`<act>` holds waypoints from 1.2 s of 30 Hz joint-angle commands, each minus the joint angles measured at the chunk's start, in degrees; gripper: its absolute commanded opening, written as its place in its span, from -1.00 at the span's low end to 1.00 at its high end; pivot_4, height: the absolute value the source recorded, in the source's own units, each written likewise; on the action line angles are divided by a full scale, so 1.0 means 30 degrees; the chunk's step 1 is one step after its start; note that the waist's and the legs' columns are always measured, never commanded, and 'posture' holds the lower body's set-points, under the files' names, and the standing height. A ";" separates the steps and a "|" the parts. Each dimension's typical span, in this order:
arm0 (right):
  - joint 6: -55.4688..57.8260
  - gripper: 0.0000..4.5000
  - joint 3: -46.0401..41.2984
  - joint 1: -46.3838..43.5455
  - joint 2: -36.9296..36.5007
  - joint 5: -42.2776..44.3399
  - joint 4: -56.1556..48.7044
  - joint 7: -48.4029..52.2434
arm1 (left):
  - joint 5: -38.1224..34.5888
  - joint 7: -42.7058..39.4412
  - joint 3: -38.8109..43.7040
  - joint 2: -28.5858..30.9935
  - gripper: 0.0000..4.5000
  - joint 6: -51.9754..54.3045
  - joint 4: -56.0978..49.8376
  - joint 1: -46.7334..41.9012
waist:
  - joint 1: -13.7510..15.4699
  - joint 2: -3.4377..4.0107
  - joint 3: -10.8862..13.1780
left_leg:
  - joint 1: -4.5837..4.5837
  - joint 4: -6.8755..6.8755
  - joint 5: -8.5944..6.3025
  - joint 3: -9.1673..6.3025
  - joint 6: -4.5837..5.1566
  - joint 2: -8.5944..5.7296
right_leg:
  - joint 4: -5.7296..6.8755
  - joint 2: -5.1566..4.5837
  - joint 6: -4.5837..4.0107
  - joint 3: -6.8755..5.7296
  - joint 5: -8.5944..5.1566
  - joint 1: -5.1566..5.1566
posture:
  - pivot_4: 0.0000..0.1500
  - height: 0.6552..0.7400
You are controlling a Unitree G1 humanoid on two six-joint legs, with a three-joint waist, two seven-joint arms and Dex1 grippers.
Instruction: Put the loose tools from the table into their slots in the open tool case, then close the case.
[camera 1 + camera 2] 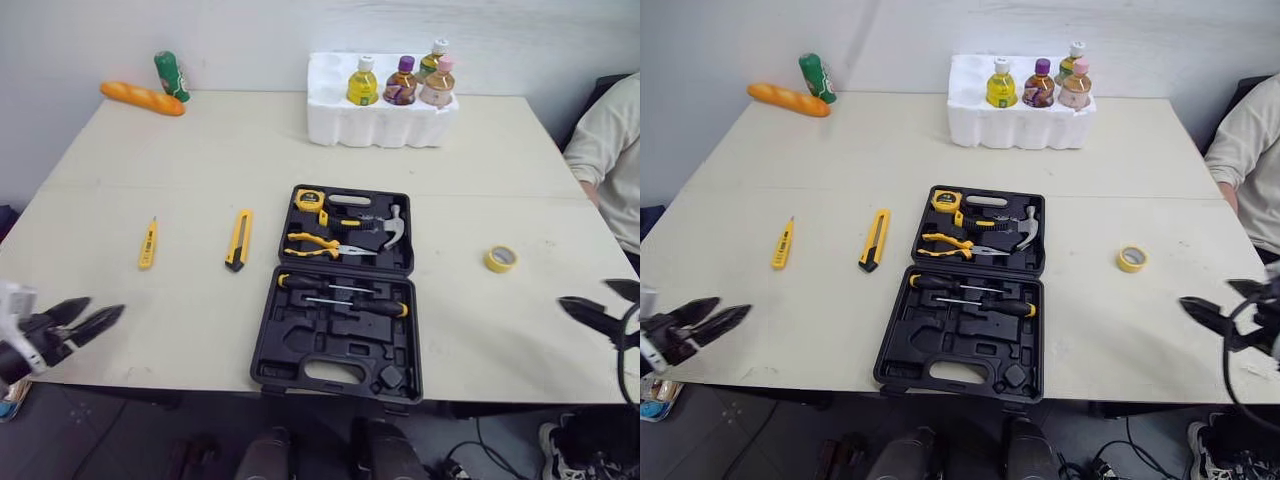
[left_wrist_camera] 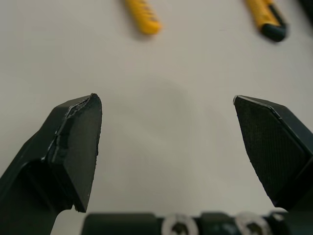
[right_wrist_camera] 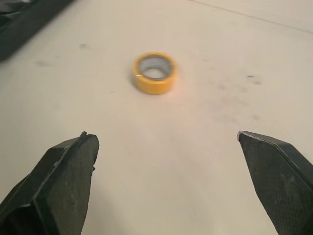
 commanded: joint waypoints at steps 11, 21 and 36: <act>-0.0898 0.97 0.0063 -0.1578 -0.0833 0.1470 -0.0706 0.0982 | 0.1375 0.3533 -0.2261 -0.0201 1.00 -0.0373 -0.2590 -0.2190 | -0.0138 0.0032 0.0015 | 0.0019 -0.0163 0.0106 0.0040 -0.0181 -0.0002 | -0.0036 0.0004 0.0005 -0.0001 0.0003 -0.0041 | 1.00 0.92; 0.4223 0.97 0.2185 -0.4877 -0.2026 1.0924 -0.8819 0.2074 | 0.2994 0.9474 -0.5567 -0.0865 1.00 0.6027 -0.1880 -0.8123 | -0.0008 -0.0012 0.0041 | 0.0019 -0.0139 0.0235 0.0029 -0.0126 -0.0010 | 0.0078 0.0024 0.0027 -0.0020 0.0015 -0.0043 | 1.00 0.92; 0.3397 0.97 0.7456 -0.9786 -0.2481 1.2086 -0.9758 0.2088 | 0.5296 0.9493 -0.9514 -0.1832 1.00 0.6252 0.3841 -1.3266 | 0.0421 -0.0192 0.0079 | -0.0008 -0.0105 0.0226 0.0028 -0.0124 -0.0015 | 0.0074 0.0024 0.0047 -0.0043 0.0026 -0.0038 | 1.00 0.92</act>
